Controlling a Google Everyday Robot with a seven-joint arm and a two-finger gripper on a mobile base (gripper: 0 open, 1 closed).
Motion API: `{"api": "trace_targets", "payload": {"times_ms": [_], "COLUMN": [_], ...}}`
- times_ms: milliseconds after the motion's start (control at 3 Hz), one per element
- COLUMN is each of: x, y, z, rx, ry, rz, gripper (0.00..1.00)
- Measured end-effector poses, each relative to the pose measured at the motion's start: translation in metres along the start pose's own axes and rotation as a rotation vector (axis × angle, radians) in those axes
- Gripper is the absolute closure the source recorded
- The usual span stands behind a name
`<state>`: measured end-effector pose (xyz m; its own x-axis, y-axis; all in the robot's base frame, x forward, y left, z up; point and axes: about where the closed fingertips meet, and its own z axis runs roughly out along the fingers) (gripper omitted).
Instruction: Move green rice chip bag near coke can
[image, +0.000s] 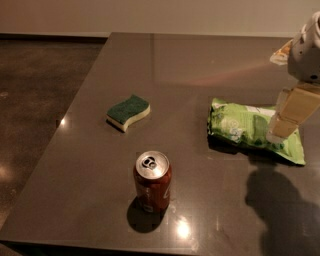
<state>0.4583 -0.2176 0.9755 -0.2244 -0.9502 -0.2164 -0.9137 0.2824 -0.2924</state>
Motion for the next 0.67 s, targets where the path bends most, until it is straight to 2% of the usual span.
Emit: {"api": "trace_targets", "payload": {"times_ms": [333, 667], "x": [0.001, 0.007], "y": [-0.024, -0.042], "z": [0.02, 0.045], "rx": [0.02, 0.001], "ry": [0.004, 0.024], "rz": [0.029, 0.063], "gripper": [0.0, 0.0]}}
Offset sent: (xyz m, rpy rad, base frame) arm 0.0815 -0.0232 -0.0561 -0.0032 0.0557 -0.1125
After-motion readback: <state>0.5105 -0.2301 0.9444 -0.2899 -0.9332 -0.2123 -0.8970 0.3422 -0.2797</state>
